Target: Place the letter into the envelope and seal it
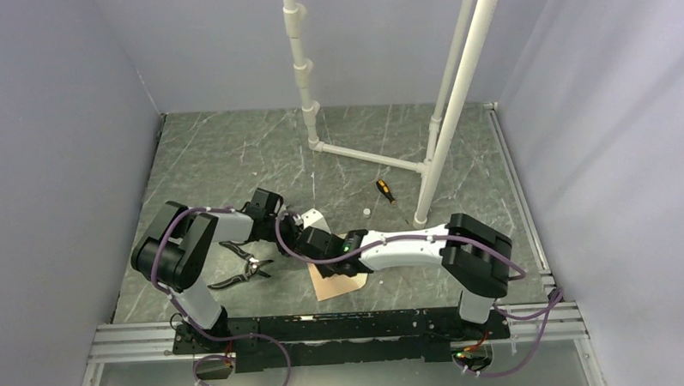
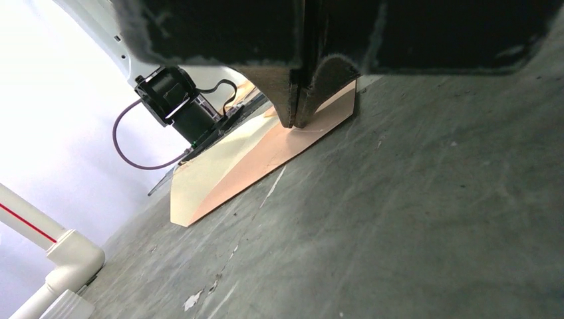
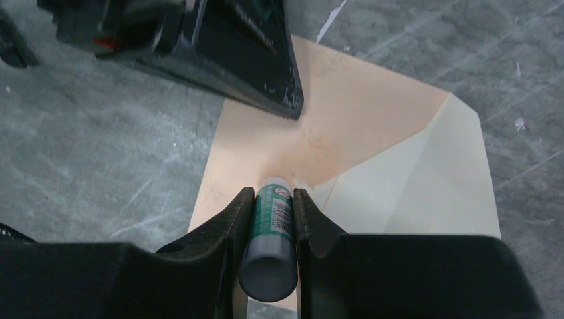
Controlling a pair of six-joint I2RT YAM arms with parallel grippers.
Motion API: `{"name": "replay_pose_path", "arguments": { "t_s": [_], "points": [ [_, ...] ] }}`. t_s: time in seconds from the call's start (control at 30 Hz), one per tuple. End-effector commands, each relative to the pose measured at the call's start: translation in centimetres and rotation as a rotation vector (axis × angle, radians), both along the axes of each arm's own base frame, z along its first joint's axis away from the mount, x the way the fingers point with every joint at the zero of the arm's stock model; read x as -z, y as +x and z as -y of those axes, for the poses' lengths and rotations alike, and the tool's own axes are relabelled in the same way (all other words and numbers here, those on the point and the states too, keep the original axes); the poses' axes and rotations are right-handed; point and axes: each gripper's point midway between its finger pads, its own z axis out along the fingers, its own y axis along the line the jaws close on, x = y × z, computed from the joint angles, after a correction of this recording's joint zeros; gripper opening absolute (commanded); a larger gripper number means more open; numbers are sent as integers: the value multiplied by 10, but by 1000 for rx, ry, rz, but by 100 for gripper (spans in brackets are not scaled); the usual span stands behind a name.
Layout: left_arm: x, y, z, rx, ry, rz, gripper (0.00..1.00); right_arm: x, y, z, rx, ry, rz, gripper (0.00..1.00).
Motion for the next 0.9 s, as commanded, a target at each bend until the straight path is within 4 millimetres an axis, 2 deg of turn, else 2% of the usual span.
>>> {"name": "replay_pose_path", "arguments": {
  "t_s": [0.0, 0.13, 0.37, 0.47, 0.57, 0.7, 0.87],
  "points": [
    [60, -25, -36, -36, 256, -70, 2, 12, 13, 9, 48, -90, 2, 0],
    [60, -24, -36, -35, 256, -70, 2, 11, 8, 11, 48, -87, -14, 0],
    [61, -22, -35, -38, 256, -69, 2, 6, -25, 23, -27, -53, -71, 0],
    [62, -21, -34, -43, 254, -70, 3, 6, -30, 23, -37, -37, -87, 0],
    [62, -21, -34, -47, 249, -72, 2, 7, -23, 18, -34, -51, -70, 0],
    [60, -22, -34, -47, 251, -72, 2, 10, -3, 7, 9, -66, -47, 0],
    [58, -24, -36, -47, 254, -71, 3, 10, 21, 11, 98, -93, -19, 0]
  ]
}}
